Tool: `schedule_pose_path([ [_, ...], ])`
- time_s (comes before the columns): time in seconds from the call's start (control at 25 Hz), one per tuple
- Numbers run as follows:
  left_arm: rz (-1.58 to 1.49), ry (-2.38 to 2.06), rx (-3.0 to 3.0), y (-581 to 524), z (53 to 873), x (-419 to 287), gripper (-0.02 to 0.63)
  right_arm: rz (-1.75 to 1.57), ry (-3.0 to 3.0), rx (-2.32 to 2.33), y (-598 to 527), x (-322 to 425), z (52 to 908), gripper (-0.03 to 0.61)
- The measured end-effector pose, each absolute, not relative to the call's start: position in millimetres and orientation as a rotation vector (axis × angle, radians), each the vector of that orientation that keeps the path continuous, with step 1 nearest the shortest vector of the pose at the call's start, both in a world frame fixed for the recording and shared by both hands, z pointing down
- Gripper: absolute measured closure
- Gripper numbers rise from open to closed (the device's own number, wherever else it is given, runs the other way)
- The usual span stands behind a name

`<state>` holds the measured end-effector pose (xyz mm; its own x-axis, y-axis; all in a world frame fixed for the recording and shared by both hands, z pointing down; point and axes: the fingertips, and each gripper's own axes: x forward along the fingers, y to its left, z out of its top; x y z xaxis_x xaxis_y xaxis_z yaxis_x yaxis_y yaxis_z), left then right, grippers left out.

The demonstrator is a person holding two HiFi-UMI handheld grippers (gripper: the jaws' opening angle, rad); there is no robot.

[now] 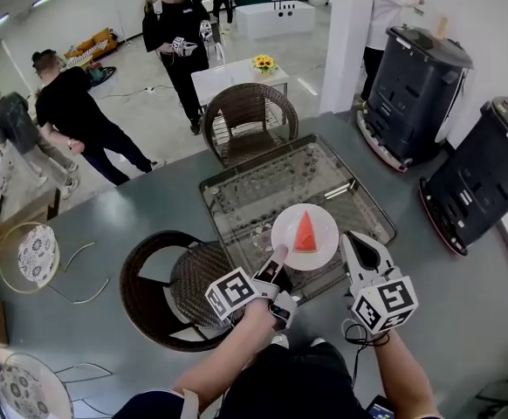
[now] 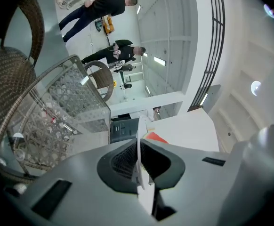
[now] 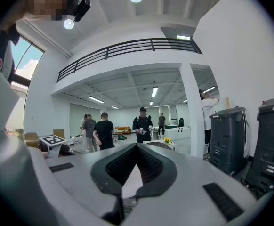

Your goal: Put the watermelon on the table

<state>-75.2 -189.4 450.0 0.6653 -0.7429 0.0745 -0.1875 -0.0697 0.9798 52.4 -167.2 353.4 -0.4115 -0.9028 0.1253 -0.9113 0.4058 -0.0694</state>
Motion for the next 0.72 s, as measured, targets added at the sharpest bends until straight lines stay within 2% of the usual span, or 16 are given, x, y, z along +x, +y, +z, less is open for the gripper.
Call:
schedule_pose_path([
  [0.72, -0.567, -0.843, 1.595, -220, 451, -43, 0.601, 0.189, -2.656, 1.571, -211, 86, 353, 0.578],
])
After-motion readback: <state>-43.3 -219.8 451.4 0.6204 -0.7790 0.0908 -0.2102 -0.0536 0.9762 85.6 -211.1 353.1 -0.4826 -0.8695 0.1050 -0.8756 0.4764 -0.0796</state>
